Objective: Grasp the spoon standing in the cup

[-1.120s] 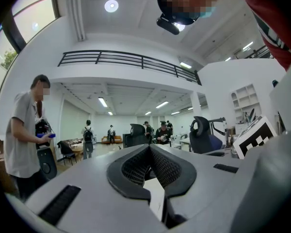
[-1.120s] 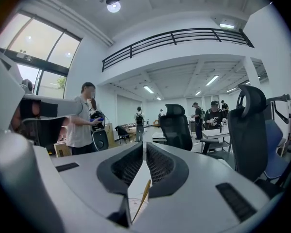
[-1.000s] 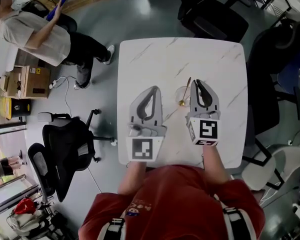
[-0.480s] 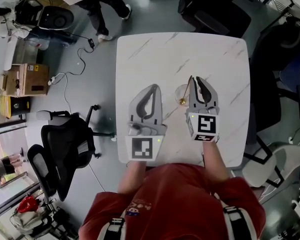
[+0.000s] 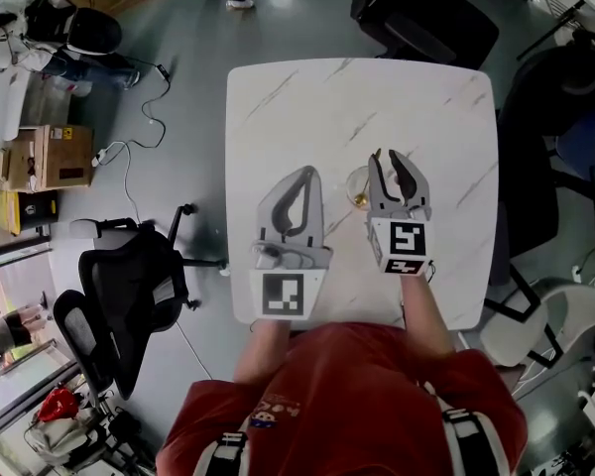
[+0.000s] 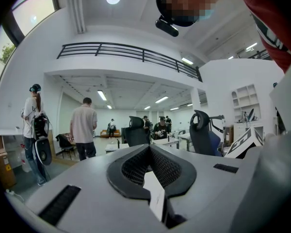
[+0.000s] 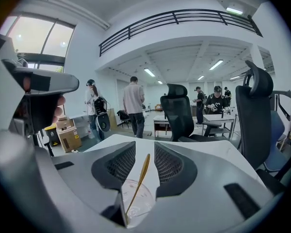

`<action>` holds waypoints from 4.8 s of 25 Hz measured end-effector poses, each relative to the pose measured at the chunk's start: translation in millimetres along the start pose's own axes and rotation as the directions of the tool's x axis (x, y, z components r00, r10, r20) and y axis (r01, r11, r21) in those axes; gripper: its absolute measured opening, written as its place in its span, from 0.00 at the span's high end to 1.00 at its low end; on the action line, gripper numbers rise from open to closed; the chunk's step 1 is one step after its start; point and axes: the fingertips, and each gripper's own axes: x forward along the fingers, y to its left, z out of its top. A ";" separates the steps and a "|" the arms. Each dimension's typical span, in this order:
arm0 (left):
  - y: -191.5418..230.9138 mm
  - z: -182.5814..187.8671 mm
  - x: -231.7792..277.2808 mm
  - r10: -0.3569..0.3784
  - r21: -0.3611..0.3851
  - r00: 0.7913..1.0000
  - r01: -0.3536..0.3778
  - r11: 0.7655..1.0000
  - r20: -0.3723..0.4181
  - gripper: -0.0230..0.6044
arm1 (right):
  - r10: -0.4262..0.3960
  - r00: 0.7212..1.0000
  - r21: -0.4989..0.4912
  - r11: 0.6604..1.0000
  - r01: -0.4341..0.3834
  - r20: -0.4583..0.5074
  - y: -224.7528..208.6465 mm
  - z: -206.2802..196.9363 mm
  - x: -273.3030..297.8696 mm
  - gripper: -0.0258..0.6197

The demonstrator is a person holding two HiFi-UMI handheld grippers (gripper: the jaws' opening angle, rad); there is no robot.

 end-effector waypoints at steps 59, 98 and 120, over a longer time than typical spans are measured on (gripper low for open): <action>0.9 1.2 -5.2 -0.003 0.001 1.000 0.003 1.000 -0.006 0.95 | -0.038 0.991 -0.045 0.998 0.032 -0.126 5.1 -26.8 19.4 0.93; -10.0 60.3 -70.6 -0.004 0.007 0.990 0.003 1.000 0.143 0.95 | -0.078 0.995 -0.120 0.989 0.084 0.060 25.6 41.0 -46.4 0.93; 3.3 97.5 -114.9 -0.005 0.013 0.969 0.002 1.000 0.248 0.95 | -0.123 0.968 -0.159 0.974 0.159 0.218 42.7 105.5 -103.2 0.93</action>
